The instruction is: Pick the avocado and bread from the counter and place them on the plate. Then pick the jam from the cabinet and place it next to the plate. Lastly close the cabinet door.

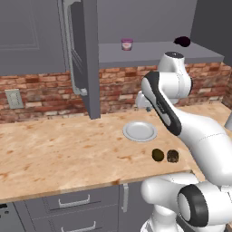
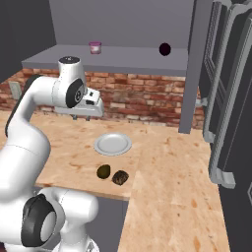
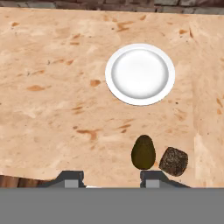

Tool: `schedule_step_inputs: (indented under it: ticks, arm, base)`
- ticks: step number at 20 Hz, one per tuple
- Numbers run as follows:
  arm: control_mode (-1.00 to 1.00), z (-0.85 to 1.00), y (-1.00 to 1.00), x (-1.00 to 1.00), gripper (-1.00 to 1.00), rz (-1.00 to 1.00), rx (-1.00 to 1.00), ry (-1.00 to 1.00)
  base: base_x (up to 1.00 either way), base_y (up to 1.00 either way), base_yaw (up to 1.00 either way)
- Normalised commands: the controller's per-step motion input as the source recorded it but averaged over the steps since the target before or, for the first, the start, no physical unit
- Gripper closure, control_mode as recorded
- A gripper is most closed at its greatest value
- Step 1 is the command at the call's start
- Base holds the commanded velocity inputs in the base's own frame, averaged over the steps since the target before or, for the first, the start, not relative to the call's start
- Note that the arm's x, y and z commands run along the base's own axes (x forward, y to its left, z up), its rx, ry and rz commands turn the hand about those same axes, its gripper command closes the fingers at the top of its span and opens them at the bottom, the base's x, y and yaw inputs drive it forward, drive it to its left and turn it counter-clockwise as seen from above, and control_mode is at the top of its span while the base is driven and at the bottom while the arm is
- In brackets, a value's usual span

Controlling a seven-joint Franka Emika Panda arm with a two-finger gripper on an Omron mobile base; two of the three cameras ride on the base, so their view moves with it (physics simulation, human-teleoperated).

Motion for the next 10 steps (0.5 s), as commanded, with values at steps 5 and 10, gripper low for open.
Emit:
schedule_step_inputs:
  ticks: [5,10]
  arm:
    - [-1.0,-0.12,0.0,0.0,-1.0,0.0,0.0,-0.09]
    - [-1.0,-0.28,-0.01,0.0,-1.0,0.0,0.0,-0.11]
  base:
    - [0.0,0.0,0.0]
    - [0.0,0.0,0.0]
